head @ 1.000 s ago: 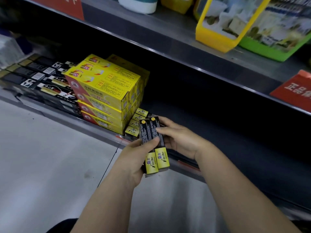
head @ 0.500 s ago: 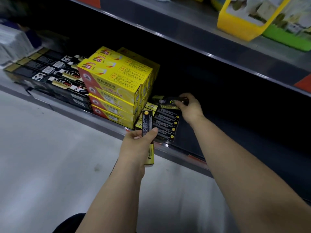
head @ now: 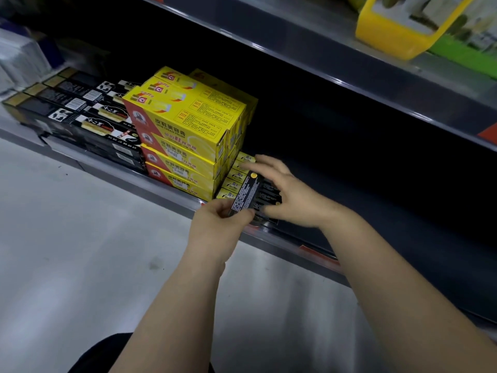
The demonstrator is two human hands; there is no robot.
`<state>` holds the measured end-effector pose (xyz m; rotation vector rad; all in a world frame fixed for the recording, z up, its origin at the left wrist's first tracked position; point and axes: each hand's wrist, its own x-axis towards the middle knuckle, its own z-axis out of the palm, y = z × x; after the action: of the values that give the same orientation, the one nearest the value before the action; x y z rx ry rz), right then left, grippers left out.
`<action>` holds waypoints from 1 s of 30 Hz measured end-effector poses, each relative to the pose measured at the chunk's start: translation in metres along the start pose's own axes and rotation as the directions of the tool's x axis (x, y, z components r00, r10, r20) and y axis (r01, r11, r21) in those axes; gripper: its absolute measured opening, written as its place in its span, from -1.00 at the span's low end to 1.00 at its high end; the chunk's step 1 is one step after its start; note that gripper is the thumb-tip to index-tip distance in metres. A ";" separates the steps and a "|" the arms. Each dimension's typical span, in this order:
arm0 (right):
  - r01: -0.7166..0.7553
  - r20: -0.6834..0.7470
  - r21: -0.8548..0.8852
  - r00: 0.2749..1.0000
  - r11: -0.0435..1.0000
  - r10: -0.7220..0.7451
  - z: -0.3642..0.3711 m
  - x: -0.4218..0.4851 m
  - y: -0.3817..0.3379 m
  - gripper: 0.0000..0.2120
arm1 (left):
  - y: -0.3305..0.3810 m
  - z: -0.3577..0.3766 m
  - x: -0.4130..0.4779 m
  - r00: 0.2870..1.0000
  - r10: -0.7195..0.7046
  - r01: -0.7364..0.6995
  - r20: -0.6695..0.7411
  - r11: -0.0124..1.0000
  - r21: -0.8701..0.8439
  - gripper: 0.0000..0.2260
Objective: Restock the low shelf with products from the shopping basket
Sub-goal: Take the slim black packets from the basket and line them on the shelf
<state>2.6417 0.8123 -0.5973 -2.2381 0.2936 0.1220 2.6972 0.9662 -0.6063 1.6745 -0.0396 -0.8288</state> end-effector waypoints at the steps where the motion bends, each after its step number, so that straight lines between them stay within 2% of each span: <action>1: 0.028 -0.009 -0.034 1.000 0.999 -0.029 -0.003 -0.004 -0.003 -0.33 | 0.000 0.002 -0.001 0.999 0.049 -0.049 0.017 0.998 0.028 -0.79; 3: 0.004 -0.087 -0.087 0.996 0.996 -0.012 -0.011 -0.010 -0.002 -0.58 | -0.001 0.004 -0.001 0.986 0.163 -0.166 0.035 0.979 0.121 -0.71; 6: -0.116 -0.216 -0.073 0.972 0.991 0.098 -0.022 -0.012 0.011 -0.69 | -0.003 0.002 0.001 0.961 0.271 -0.255 -0.054 0.946 0.202 -0.47; 8: -0.219 -0.422 -0.113 0.893 0.969 0.153 -0.028 -0.009 0.028 -0.70 | -0.003 0.000 0.003 0.955 0.284 -0.262 -0.090 0.945 0.197 -0.40; 10: -0.350 -0.588 -0.143 0.782 0.926 0.205 -0.034 0.000 0.044 -0.67 | -0.004 0.000 0.005 0.961 0.266 -0.249 -0.071 0.950 0.188 -0.48; 11: -0.407 -0.621 -0.138 0.746 0.903 0.242 -0.036 0.006 0.052 -0.64 | -0.005 0.000 0.005 0.965 0.258 -0.243 -0.054 0.950 0.197 -0.54; 13: -0.487 -0.610 -0.128 0.726 0.864 0.318 -0.040 0.023 0.063 -0.61 | -0.006 0.001 0.005 0.968 0.248 -0.238 -0.024 0.950 0.202 -0.65; 17: -0.553 -0.455 -0.189 0.782 0.812 0.427 -0.031 0.053 0.075 -0.60 | -0.007 0.004 0.003 0.976 0.216 -0.218 0.028 0.961 0.172 -0.72; 19: -0.588 -0.336 -0.216 0.794 0.780 0.506 -0.020 0.064 0.078 -0.51 | -0.008 0.007 0.001 0.975 0.211 -0.219 0.064 0.962 0.164 -0.73; 22: -0.634 -0.222 -0.224 0.772 0.740 0.595 -0.012 0.068 0.076 -0.33 | -0.009 0.010 0.001 0.971 0.216 -0.231 0.107 0.961 0.152 -0.73; 26: -0.622 -0.249 -0.198 0.780 0.758 0.574 -0.016 0.037 0.053 -0.36 | -0.007 0.018 -0.002 0.959 0.216 -0.238 0.184 0.965 0.109 -0.74; 30: -0.554 -0.353 -0.112 0.798 0.825 0.488 -0.039 -0.046 0.014 -0.61 | 0.002 0.043 -0.025 0.901 0.208 -0.265 0.381 0.959 0.102 -0.75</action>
<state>2.5928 0.7813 -0.5744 -2.3220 1.1280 0.0978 2.6567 0.9405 -0.5942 1.5931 -0.5700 -0.9594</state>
